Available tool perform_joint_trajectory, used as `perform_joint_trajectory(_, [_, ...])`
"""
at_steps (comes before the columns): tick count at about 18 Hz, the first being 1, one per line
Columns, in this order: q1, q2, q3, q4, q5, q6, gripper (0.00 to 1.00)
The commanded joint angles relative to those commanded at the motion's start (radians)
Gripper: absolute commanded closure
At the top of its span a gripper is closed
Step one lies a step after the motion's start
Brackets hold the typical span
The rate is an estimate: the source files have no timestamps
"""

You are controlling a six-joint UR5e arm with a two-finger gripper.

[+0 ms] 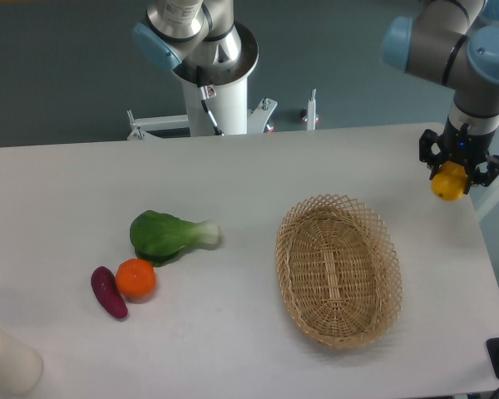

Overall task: Place the mango in the basket
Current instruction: 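Lift the held yellow mango slightly with the gripper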

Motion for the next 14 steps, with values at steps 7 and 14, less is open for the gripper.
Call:
perform_joint_trajectory(7, [-0.005, 0.002, 0.002, -0.003, 0.000, 0.000, 0.55])
perform_joint_trajectory(14, [-0.029, 0.003, -0.015, -0.002, 0.000, -0.017, 0.55])
